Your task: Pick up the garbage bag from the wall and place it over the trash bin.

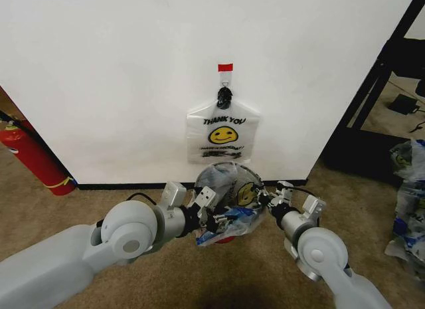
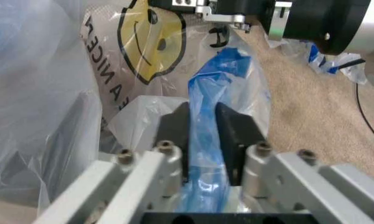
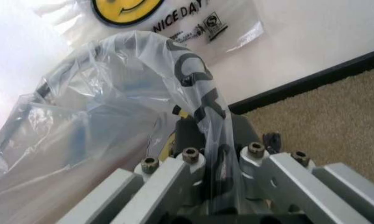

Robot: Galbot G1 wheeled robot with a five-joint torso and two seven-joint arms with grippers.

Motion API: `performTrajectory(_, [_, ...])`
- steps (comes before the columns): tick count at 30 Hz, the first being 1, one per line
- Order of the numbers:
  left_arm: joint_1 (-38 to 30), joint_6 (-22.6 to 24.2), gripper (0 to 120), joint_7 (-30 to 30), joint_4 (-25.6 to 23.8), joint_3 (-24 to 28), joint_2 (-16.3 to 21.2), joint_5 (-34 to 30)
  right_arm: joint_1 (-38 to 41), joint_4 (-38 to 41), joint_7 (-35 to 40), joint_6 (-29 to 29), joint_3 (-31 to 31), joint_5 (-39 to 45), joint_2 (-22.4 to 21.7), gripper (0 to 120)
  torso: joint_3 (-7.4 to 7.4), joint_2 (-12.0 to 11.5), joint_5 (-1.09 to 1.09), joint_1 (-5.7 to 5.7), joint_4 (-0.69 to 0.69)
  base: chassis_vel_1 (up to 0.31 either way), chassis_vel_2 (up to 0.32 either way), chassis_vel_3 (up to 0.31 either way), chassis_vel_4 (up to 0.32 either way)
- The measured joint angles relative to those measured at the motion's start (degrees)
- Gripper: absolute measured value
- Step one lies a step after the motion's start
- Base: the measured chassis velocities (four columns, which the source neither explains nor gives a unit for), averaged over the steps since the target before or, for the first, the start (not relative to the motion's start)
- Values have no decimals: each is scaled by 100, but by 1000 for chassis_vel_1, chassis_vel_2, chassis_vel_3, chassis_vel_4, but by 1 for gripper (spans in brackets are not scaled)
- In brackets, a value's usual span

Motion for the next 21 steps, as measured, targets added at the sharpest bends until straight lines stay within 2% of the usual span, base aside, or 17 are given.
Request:
performTrajectory(4, [1, -2, 0, -1, -4, -1, 0, 2, 2, -2, 1, 0, 1, 2, 1, 1, 0, 0, 0, 0, 0, 0, 0, 0, 0])
performTrajectory(12, [5, -6, 0, -3, -9, -5, 2, 5, 4, -5, 4, 0, 1, 3, 2, 1, 0, 0, 0, 0, 0, 0, 0, 0, 0])
performTrajectory(13, [61, -80, 0, -9, -106, -103, 50, 109, 10, -22, 26, 5, 8, 5, 38, 1, 1, 0, -8, 0, -5, 0, 0, 0, 0])
performTrajectory(14, [207, -168, 0, -12, -366, -374, 159, 245, 14, -62, 73, 21, 21, 5, 104, 1, 1, -1, -7, 2, -5, 0, 0, 0, 0])
performTrajectory(15, [383, -230, 0, -11, -571, -570, 227, 335, 24, -86, 102, 31, 32, 6, 143, 1, 0, 0, 5, 1, -4, 0, 0, 0, 0])
performTrajectory(16, [619, -277, 0, -10, -749, -725, 286, 415, 38, -104, 131, 41, 38, 6, 185, 1, -2, 1, 12, 0, 5, 0, 0, 0, 0])
performTrajectory(17, [619, -277, 0, -10, -749, -725, 286, 415, 38, -104, 131, 41, 38, 6, 185, 1, -2, 1, 12, 0, 5, 0, 0, 0, 0])
performTrajectory(19, [870, -292, 0, -11, -885, -823, 315, 472, 46, -117, 150, 45, 39, 6, 219, 1, -1, 1, -8, 0, 4, 0, 0, 0, 0])
performTrajectory(20, [1012, -329, 0, -17, -1013, -919, 316, 513, 47, -124, 159, 45, 32, 5, 240, 1, -1, 1, -7, 0, 4, 0, 0, 0, 0])
performTrajectory(21, [1053, -341, 0, -20, -1048, -941, 316, 520, 50, -126, 167, 45, 29, 2, 249, 1, -2, 1, 8, -1, 1, 0, 0, 0, 0])
